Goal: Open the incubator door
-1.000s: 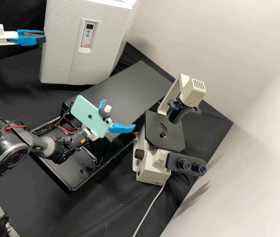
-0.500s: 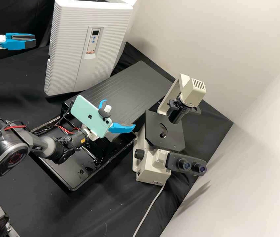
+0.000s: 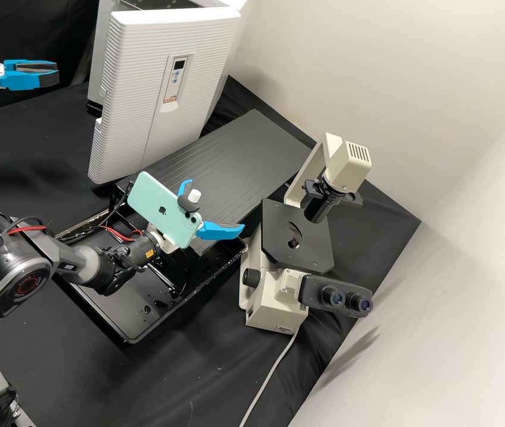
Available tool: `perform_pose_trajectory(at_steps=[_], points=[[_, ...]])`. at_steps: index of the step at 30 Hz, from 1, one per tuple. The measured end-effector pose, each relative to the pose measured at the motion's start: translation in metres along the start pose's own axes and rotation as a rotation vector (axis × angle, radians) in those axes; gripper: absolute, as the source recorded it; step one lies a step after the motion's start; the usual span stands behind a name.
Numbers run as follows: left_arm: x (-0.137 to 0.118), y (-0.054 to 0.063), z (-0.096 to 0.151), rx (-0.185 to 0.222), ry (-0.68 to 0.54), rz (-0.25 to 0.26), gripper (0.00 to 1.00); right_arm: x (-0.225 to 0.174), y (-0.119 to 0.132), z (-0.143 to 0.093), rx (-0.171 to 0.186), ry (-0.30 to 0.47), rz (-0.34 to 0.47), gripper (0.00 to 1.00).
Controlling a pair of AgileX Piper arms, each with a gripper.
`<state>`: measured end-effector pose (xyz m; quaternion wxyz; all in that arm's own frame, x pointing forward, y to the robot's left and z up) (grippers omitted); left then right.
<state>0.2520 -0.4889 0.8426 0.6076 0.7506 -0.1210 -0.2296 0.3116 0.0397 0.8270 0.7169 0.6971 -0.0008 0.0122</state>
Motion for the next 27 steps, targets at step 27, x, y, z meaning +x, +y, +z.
perform_pose_trajectory(at_steps=[27], points=[[0.033, 0.000, -0.049, 0.052, 0.206, -0.053, 0.00, 0.000, 0.000, 0.000, 0.000, 0.000, 0.000, 1.00]])
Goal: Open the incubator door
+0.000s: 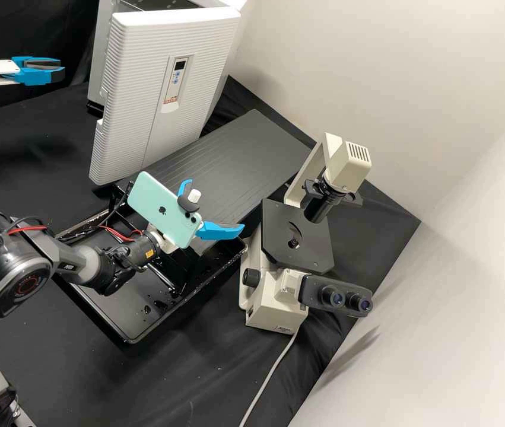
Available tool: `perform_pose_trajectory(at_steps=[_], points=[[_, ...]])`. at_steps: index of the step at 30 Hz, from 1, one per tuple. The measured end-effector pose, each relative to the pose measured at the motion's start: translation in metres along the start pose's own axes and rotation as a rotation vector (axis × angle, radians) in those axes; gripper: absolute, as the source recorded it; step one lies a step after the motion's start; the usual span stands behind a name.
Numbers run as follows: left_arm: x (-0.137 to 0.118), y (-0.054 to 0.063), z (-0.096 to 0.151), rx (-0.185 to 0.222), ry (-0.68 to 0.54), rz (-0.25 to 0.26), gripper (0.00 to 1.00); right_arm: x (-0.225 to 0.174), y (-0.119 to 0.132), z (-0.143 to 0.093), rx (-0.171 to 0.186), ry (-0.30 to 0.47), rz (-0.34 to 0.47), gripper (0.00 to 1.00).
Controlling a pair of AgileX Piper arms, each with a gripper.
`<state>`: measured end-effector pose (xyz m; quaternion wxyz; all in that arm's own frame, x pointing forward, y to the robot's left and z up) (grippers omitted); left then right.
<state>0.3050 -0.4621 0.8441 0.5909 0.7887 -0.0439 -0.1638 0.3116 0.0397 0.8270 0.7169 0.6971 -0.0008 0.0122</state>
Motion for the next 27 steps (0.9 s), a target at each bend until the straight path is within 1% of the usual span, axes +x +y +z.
perform_pose_trajectory(at_steps=[3, 4, 6, 7, 9, 12, 15, 19, 21, 25, 27], points=[[0.006, 0.000, 0.000, 0.008, -0.026, -0.019, 0.00, 0.000, 0.000, 0.000, 0.000, 0.000, 0.000, 1.00], [0.008, 0.000, 0.000, 0.004, -0.034, -0.028, 0.00, 0.000, 0.000, 0.000, 0.000, 0.000, 0.000, 1.00], [0.012, -0.001, 0.002, -0.019, -0.061, -0.051, 0.00, 0.000, 0.000, 0.000, 0.000, 0.000, 0.000, 1.00], [0.014, -0.002, 0.004, -0.022, -0.073, -0.062, 0.00, 0.000, 0.000, 0.000, 0.000, 0.000, 0.000, 1.00], [0.016, -0.004, 0.007, -0.020, -0.091, -0.076, 0.00, 0.000, 0.000, 0.000, 0.000, 0.000, 0.000, 1.00], [0.018, -0.006, 0.011, -0.017, -0.107, -0.085, 0.00, 0.000, 0.000, 0.000, 0.000, 0.000, 0.000, 1.00], [0.021, -0.003, 0.015, 0.004, -0.131, -0.088, 0.00, 0.000, 0.000, 0.000, 0.000, 0.000, 0.000, 1.00], [0.029, 0.002, 0.020, 0.022, -0.159, -0.076, 0.00, 0.000, 0.000, 0.000, 0.000, 0.000, 0.000, 1.00], [0.033, 0.003, 0.020, 0.032, -0.171, -0.080, 0.00, 0.000, 0.000, 0.000, 0.000, 0.000, 0.000, 1.00], [0.042, 0.007, 0.022, 0.071, -0.206, -0.087, 0.00, 0.000, 0.000, 0.000, 0.000, 0.000, 0.000, 1.00], [0.046, 0.008, 0.021, 0.084, -0.215, -0.090, 0.00, 0.000, 0.000, 0.000, 0.000, 0.000, 0.000, 1.00]])
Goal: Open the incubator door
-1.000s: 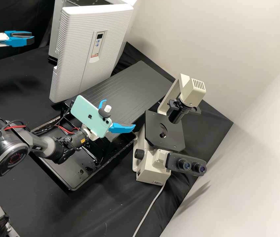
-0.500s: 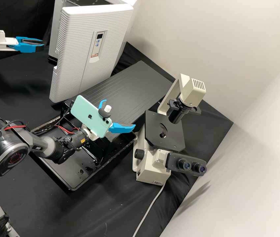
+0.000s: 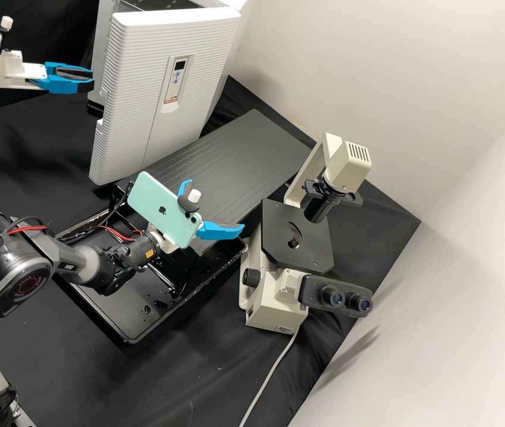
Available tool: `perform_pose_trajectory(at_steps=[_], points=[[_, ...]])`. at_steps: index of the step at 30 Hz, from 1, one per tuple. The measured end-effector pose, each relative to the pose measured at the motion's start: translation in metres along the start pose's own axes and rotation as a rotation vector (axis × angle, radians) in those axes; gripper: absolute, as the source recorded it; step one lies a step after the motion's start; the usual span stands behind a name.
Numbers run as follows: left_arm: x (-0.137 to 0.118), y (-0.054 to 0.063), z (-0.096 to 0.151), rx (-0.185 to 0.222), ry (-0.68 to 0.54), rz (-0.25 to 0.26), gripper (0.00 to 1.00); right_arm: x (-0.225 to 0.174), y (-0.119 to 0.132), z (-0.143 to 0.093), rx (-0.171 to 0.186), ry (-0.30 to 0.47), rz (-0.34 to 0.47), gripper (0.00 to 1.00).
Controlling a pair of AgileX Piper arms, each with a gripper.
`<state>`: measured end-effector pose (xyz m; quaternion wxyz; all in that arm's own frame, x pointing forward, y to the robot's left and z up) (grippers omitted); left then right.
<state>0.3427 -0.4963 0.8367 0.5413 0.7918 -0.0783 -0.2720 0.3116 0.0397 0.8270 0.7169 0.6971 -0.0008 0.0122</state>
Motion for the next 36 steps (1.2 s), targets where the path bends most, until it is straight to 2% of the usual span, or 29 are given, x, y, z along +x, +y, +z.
perform_pose_trajectory(at_steps=[8, 13, 16, 19, 24, 31, 36], points=[[0.017, 0.004, 0.006, 0.014, -0.078, -0.014, 0.00, 0.000, 0.000, 0.000, 0.000, 0.000, 0.000, 1.00], [0.033, 0.003, 0.021, 0.056, -0.173, -0.045, 0.00, 0.000, 0.000, 0.000, 0.000, 0.000, 0.000, 1.00], [0.039, 0.004, 0.028, 0.059, -0.203, -0.056, 0.00, 0.000, 0.000, 0.000, 0.000, 0.000, 0.000, 1.00], [0.047, 0.008, 0.039, 0.056, -0.244, -0.047, 0.00, 0.000, 0.000, 0.000, 0.000, 0.000, 0.000, 1.00], [0.059, 0.013, 0.056, 0.081, -0.306, -0.038, 0.00, 0.000, 0.000, 0.000, 0.000, 0.000, 0.000, 1.00], [0.063, 0.010, 0.053, 0.051, -0.306, -0.064, 0.00, 0.000, 0.000, 0.000, 0.000, 0.000, 0.000, 1.00], [0.060, 0.010, 0.048, 0.048, -0.287, -0.069, 0.00, 0.000, 0.000, 0.000, 0.000, 0.000, 0.000, 1.00]])
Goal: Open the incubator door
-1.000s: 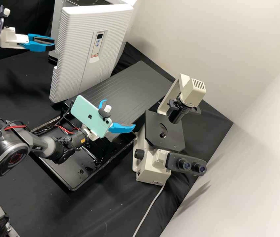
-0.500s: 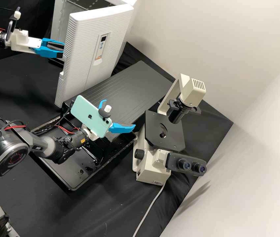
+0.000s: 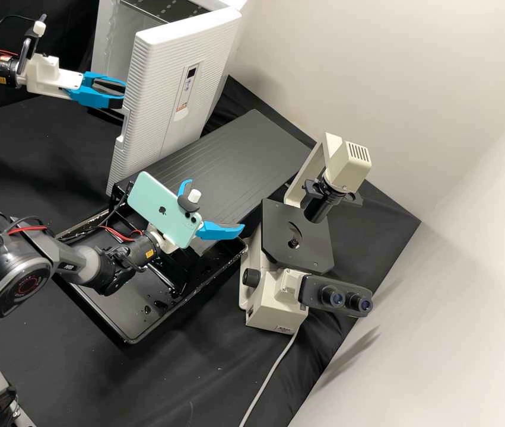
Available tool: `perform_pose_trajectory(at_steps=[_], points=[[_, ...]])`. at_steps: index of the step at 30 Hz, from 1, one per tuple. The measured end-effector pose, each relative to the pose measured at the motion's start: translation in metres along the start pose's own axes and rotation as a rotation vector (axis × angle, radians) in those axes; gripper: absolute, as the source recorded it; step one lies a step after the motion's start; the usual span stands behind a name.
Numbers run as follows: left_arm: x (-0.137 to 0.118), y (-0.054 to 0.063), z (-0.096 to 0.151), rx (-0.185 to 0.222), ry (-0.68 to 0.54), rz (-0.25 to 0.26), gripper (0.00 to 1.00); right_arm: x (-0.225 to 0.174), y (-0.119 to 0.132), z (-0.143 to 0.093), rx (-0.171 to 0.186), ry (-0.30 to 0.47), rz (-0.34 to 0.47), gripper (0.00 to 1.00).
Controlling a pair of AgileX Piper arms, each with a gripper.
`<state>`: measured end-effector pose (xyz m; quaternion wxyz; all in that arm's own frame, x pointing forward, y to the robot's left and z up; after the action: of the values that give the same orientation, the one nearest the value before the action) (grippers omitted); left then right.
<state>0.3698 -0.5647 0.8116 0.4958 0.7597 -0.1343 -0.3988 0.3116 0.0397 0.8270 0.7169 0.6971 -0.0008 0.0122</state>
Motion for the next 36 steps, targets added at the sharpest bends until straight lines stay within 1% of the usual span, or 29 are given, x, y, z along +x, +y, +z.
perform_pose_trajectory(at_steps=[4, 6, 7, 8, 9, 10, 11, 13, 17, 19, 20, 21, 23, 25, 27, 29, 31, 34, 36], points=[[-0.005, -0.005, -0.003, -0.015, 0.019, -0.013, 0.00, 0.000, 0.000, 0.000, 0.000, 0.000, 0.000, 1.00], [-0.009, -0.008, -0.004, -0.020, 0.050, -0.011, 0.00, 0.000, 0.000, 0.000, 0.000, 0.000, 0.000, 1.00], [-0.012, -0.007, -0.003, 0.000, 0.081, 0.001, 0.00, 0.000, 0.000, 0.000, 0.000, 0.000, 0.000, 1.00], [-0.015, -0.008, -0.003, 0.009, 0.100, 0.002, 0.00, 0.000, 0.000, 0.000, 0.000, 0.000, 0.000, 1.00], [-0.018, -0.006, -0.003, 0.031, 0.133, 0.012, 0.00, 0.000, 0.000, 0.000, 0.000, 0.000, 0.000, 1.00], [-0.024, -0.006, -0.002, 0.048, 0.181, 0.023, 0.00, 0.000, 0.000, 0.000, 0.000, 0.000, 0.000, 1.00], [-0.028, -0.004, -0.002, 0.058, 0.219, 0.037, 1.00, 0.000, 0.000, 0.000, 0.000, 0.000, 0.000, 1.00], [-0.038, 0.002, -0.001, 0.091, 0.320, 0.085, 1.00, 0.000, 0.000, 0.000, 0.000, 0.000, 0.000, 1.00], [-0.059, 0.007, 0.001, 0.125, 0.468, 0.151, 1.00, 0.000, 0.000, 0.000, 0.000, 0.000, 0.000, 1.00], [-0.069, 0.008, 0.003, 0.135, 0.536, 0.186, 1.00, 0.000, 0.000, 0.000, 0.000, 0.000, 0.000, 1.00], [-0.073, 0.008, 0.004, 0.140, 0.559, 0.197, 1.00, 0.000, 0.000, 0.000, 0.000, 0.000, 0.000, 1.00], [-0.079, 0.005, 0.005, 0.138, 0.592, 0.204, 1.00, 0.000, 0.000, 0.000, 0.000, 0.000, 0.000, 1.00], [-0.084, 0.002, 0.007, 0.166, 0.638, 0.208, 1.00, 0.000, 0.000, 0.000, 0.000, 0.000, 0.000, 1.00], [-0.091, -0.003, 0.009, 0.162, 0.710, 0.223, 1.00, 0.000, 0.000, 0.000, 0.000, 0.000, 0.000, 1.00], [-0.095, -0.010, 0.012, 0.155, 0.746, 0.219, 1.00, 0.000, 0.000, 0.000, 0.000, 0.000, 0.000, 1.00], [-0.100, -0.018, 0.015, 0.155, 0.751, 0.224, 1.00, 0.000, 0.000, 0.000, 0.000, 0.000, 0.000, 1.00], [-0.104, -0.025, 0.017, 0.157, 0.741, 0.243, 1.00, 0.000, 0.000, 0.000, 0.000, 0.000, 0.000, 1.00], [-0.108, -0.031, 0.020, 0.138, 0.730, 0.267, 1.00, 0.000, 0.000, 0.000, 0.000, 0.000, 0.000, 1.00], [-0.110, -0.035, 0.019, 0.128, 0.737, 0.265, 1.00, 0.000, 0.000, 0.000, 0.000, 0.000, 0.000, 1.00]])
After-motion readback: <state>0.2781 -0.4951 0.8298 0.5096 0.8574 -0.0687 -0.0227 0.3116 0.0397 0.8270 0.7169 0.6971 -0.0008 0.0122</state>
